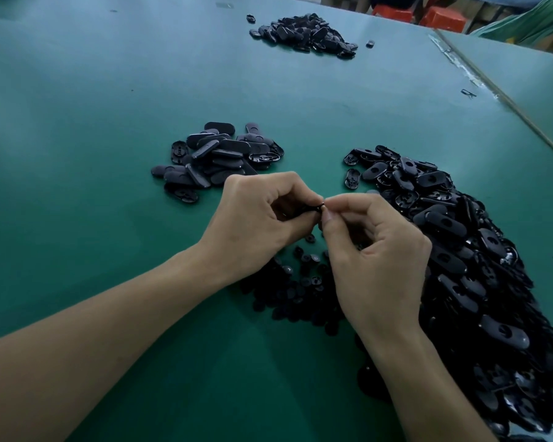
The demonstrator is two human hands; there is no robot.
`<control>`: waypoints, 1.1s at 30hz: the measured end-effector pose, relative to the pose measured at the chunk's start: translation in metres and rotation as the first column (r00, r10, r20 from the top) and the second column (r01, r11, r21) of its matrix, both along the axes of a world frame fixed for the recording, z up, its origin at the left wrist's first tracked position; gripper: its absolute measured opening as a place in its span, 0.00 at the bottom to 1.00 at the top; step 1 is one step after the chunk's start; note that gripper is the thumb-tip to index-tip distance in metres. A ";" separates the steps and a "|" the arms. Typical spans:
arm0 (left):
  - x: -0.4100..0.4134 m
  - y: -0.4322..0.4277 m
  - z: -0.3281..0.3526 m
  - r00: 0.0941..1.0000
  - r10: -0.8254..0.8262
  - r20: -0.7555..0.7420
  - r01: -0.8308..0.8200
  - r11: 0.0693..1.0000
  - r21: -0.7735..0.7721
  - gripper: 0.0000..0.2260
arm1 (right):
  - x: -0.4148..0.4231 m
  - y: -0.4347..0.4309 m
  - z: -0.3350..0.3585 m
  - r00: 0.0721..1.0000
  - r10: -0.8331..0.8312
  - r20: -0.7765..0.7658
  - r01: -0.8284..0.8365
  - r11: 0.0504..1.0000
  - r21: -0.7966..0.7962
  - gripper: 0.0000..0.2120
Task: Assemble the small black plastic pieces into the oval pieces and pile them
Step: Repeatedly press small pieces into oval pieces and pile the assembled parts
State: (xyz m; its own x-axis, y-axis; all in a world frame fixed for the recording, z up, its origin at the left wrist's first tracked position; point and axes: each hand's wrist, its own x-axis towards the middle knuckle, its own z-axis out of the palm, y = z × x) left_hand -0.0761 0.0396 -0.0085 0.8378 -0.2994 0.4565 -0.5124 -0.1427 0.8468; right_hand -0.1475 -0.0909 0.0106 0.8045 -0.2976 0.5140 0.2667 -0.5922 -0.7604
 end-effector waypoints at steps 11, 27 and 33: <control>0.000 -0.001 0.000 0.999 -0.047 -0.023 0.046 0.998 -0.037 0.07 | 0.006 -0.013 -0.003 0.994 -0.018 -0.106 0.012 0.998 -0.055 0.08; 0.003 0.001 0.001 0.985 -0.149 -0.090 0.132 0.977 -0.168 0.07 | 0.008 -0.024 -0.001 0.971 0.193 -0.141 -0.160 0.962 0.222 0.10; 0.004 0.001 0.002 0.980 -0.175 -0.090 0.160 0.974 -0.160 0.07 | 0.008 -0.027 0.002 0.955 0.246 -0.165 -0.189 0.935 0.301 0.08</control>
State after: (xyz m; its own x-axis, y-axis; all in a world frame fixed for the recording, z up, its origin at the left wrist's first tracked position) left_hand -0.0726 0.0407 -0.0062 0.8263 -0.3737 0.4215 -0.4275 0.0713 0.9012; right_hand -0.1398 -0.1177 0.0127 0.9418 -0.2123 0.2606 0.1931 -0.2928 -0.9365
